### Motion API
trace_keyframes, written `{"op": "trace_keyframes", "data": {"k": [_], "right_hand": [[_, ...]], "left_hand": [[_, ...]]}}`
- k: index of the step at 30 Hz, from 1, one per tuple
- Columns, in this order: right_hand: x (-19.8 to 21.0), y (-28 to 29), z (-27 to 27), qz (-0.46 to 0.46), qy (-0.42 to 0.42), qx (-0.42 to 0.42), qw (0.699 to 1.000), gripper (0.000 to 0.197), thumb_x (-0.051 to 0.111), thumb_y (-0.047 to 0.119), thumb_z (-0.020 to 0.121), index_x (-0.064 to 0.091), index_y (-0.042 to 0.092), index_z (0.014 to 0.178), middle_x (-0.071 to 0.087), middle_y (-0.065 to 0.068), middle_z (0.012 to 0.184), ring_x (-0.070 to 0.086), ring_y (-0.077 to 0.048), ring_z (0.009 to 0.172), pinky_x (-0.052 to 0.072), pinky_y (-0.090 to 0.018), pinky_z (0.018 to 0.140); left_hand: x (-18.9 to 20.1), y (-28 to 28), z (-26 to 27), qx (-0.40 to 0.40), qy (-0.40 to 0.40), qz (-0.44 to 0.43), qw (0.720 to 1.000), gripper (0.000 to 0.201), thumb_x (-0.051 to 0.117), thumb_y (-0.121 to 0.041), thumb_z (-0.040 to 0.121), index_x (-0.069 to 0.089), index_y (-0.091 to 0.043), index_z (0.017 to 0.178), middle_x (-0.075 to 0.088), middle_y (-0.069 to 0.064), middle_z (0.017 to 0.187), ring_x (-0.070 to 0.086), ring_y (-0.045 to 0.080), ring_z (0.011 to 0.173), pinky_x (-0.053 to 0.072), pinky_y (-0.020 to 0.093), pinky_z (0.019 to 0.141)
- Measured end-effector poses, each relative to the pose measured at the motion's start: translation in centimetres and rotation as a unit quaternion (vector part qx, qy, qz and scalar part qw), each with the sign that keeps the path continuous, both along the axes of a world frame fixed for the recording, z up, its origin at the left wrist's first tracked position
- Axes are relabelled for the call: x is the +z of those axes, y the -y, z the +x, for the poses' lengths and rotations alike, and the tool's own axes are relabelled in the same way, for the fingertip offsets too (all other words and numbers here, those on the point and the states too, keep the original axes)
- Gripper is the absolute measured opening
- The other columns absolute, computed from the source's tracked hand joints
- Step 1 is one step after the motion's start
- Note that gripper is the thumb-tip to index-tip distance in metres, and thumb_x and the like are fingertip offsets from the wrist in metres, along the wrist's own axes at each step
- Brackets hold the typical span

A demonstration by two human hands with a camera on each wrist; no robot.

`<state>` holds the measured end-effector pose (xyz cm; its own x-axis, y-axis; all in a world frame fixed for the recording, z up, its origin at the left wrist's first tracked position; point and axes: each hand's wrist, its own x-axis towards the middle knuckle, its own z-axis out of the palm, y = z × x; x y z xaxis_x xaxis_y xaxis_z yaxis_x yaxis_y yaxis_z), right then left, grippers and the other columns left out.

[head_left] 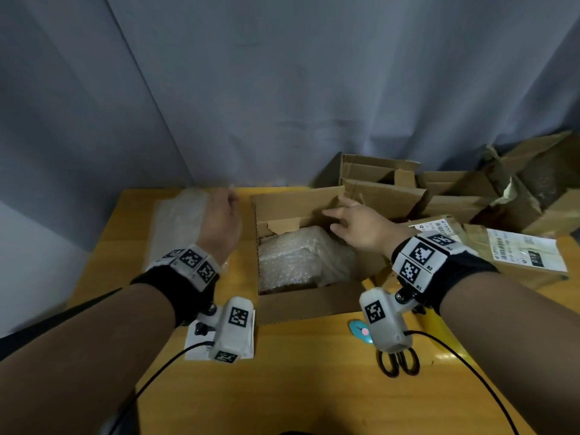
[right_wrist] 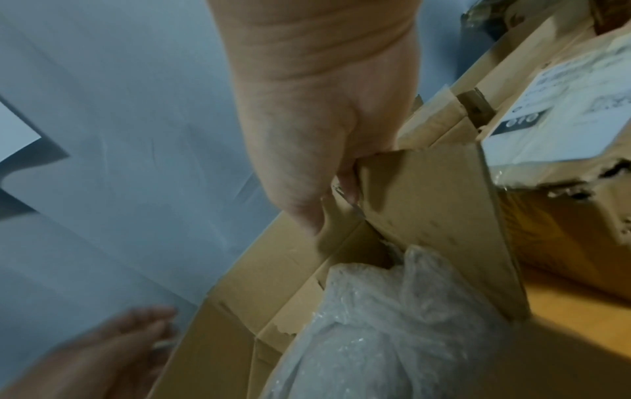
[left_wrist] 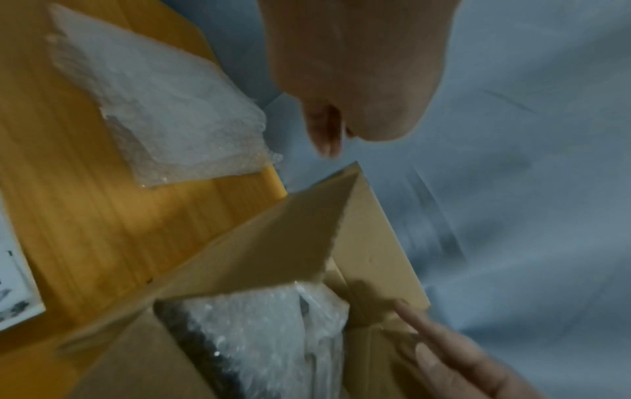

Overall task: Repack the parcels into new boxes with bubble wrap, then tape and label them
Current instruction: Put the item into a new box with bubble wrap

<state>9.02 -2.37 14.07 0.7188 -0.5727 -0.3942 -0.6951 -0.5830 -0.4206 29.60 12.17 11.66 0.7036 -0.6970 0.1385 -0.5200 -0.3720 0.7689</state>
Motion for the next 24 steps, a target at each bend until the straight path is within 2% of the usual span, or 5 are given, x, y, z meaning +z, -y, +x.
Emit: {"op": "trace_keyframes", "data": {"k": [3, 7, 14, 18, 24], "right_hand": [[0.0, -0.4, -0.1, -0.011, 0.042, -0.013, 0.999, 0.045, 0.043, 0.021, 0.1, 0.039, 0.027, 0.145, 0.016, -0.003, 0.159, 0.019, -0.02, 0.145, 0.015, -0.031, 0.116], [0.1, -0.6, -0.6, -0.015, 0.07, -0.008, 0.997, 0.039, 0.045, 0.018, 0.099, 0.049, 0.026, 0.137, 0.033, -0.001, 0.152, 0.032, -0.019, 0.14, 0.027, -0.035, 0.115], [0.5, -0.9, -2.2, -0.073, 0.184, -0.085, 0.977, 0.03, 0.06, 0.012, 0.09, 0.056, 0.017, 0.12, 0.047, -0.005, 0.134, 0.055, -0.015, 0.108, 0.043, -0.024, 0.094], [0.2, -2.1, -2.2, 0.108, 0.129, -0.09, 0.982, 0.02, 0.049, 0.035, 0.097, 0.061, 0.022, 0.107, 0.071, 0.001, 0.098, 0.062, -0.015, 0.102, 0.045, -0.037, 0.098], [-0.2, -4.1, -1.3, 0.187, -0.055, -0.08, 0.978, 0.084, 0.029, 0.077, 0.082, 0.043, 0.022, 0.143, 0.034, 0.0, 0.153, 0.031, -0.022, 0.14, 0.024, -0.04, 0.115]], "left_hand": [[0.7, -0.8, 0.1, -0.139, -0.174, 0.147, 0.964, 0.018, 0.048, -0.008, 0.096, 0.056, -0.012, 0.111, 0.058, 0.006, 0.11, 0.055, 0.016, 0.098, 0.046, 0.024, 0.082], [0.0, 0.2, -0.2, -0.313, 0.065, 0.351, 0.88, 0.064, 0.061, -0.041, 0.088, 0.035, -0.028, 0.144, 0.021, -0.001, 0.153, 0.015, 0.021, 0.142, 0.013, 0.041, 0.115], [-2.0, 1.6, -0.5, -0.305, 0.334, 0.372, 0.811, 0.077, 0.064, -0.063, 0.072, 0.04, -0.038, 0.14, -0.025, 0.001, 0.156, -0.027, 0.037, 0.139, -0.006, 0.065, 0.111], [-1.6, 1.1, -0.4, -0.282, 0.365, 0.362, 0.81, 0.079, 0.064, -0.066, 0.07, 0.037, -0.043, 0.14, -0.034, 0.007, 0.152, -0.026, 0.042, 0.138, -0.007, 0.063, 0.112], [0.3, 0.2, 0.4, -0.328, 0.271, 0.263, 0.866, 0.05, 0.064, -0.044, 0.084, 0.056, -0.026, 0.13, 0.018, 0.005, 0.153, 0.018, 0.029, 0.139, 0.014, 0.048, 0.116]]}}
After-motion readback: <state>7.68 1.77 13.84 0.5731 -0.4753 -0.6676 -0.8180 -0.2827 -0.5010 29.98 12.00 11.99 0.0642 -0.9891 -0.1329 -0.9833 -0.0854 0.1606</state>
